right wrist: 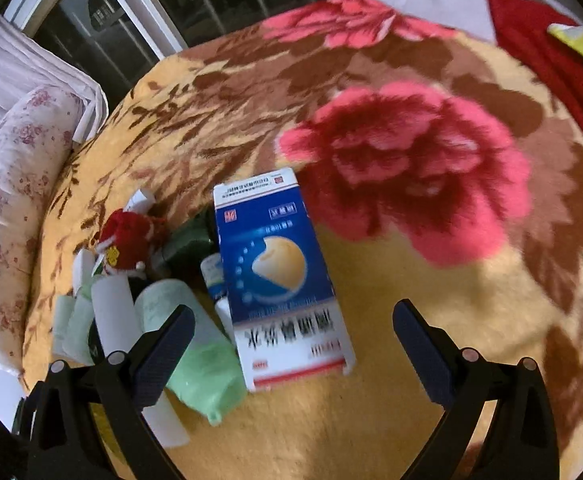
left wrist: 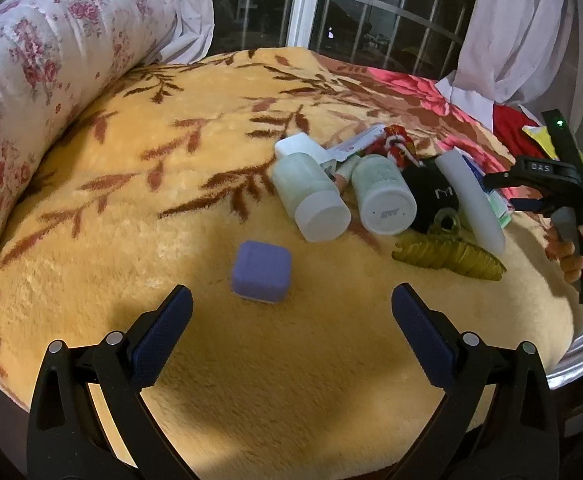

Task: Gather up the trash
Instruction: 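Grasp the blue-white medicine box with the right tool while the left tool grasps the lavender eraser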

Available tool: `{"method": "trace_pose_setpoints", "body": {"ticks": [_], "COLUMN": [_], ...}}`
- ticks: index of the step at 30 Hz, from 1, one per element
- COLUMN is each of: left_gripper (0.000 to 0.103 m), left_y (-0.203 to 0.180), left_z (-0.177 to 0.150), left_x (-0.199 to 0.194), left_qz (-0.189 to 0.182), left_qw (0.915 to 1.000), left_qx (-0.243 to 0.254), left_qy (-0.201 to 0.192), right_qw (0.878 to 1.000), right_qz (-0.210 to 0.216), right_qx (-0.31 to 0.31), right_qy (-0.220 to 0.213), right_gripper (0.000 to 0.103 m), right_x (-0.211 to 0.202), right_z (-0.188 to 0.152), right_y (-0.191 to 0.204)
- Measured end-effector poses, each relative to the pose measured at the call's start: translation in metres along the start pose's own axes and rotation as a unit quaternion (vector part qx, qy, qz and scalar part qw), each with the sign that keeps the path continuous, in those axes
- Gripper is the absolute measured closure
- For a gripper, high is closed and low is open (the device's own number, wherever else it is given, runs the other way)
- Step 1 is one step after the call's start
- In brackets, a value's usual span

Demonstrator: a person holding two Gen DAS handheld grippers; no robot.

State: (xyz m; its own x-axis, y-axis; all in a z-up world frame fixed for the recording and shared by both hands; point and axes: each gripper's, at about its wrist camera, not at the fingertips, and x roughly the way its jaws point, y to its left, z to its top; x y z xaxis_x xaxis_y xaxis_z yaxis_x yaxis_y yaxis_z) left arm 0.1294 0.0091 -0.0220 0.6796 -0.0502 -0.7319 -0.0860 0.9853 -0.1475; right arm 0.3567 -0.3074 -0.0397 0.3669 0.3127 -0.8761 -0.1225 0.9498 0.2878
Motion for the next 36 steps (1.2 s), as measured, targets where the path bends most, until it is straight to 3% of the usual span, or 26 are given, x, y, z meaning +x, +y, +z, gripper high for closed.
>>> {"method": "trace_pose_setpoints", "body": {"ticks": [5,8,10,11,13,17,19,20,21,26,29,32,36], "left_gripper": [0.006,0.006,0.006,0.006,0.006,0.006,0.006,0.006,0.006,0.006,0.006,0.006,0.006], "left_y": [0.002,0.004,0.005,0.004,0.003,0.001,0.003,0.005,0.008,0.016,0.017,0.014,0.001], "left_z": [0.002,0.002,0.002,0.001,0.000,0.001,0.001,0.000,0.000,-0.002,-0.003,0.001,0.007], "left_x": [0.004,0.006,0.008,0.009,0.010,0.010,0.010,0.010,0.009,0.000,-0.002,-0.004,0.010], "left_qz": [0.000,-0.002,-0.005,-0.006,-0.003,-0.005,-0.010,-0.015,-0.020,-0.016,-0.012,-0.014,0.049], "left_qw": [1.0000,1.0000,0.9999,0.9999,0.9999,1.0000,0.9999,0.9998,0.9997,0.9998,0.9998,0.9996,0.9985], "left_qx": [-0.001,-0.003,-0.005,-0.005,-0.002,0.003,-0.001,-0.005,-0.009,-0.011,-0.016,-0.024,0.022], "left_qy": [0.003,0.005,0.007,0.008,0.010,0.008,0.007,0.009,0.011,0.009,0.010,0.008,-0.003], "right_qw": [0.999,0.999,0.999,0.998,0.996,0.991,0.990,0.990,0.990,0.993,0.993,0.992,0.990], "right_qz": [-0.035,-0.026,-0.030,-0.041,-0.074,-0.111,-0.115,-0.117,-0.117,-0.047,-0.012,-0.006,0.013], "right_qx": [-0.029,-0.025,-0.023,-0.026,-0.045,-0.076,-0.076,-0.075,-0.075,-0.027,-0.024,-0.039,-0.038], "right_qy": [0.024,0.031,0.029,0.028,0.034,0.013,0.005,-0.001,-0.018,-0.102,-0.113,-0.123,-0.136], "right_gripper": [0.013,0.013,0.019,0.028,0.034,0.035,0.043,0.053,0.053,0.053,0.053,0.053,0.053], "right_x": [0.018,0.024,0.026,0.027,0.036,0.047,0.044,0.040,0.029,-0.033,-0.053,-0.064,-0.073], "right_z": [0.010,0.012,0.015,0.018,0.021,0.019,0.017,0.015,0.012,-0.010,-0.038,-0.066,-0.105], "right_y": [0.004,0.000,-0.001,0.001,0.005,0.014,0.013,0.014,0.016,0.007,0.008,0.013,0.018]}}
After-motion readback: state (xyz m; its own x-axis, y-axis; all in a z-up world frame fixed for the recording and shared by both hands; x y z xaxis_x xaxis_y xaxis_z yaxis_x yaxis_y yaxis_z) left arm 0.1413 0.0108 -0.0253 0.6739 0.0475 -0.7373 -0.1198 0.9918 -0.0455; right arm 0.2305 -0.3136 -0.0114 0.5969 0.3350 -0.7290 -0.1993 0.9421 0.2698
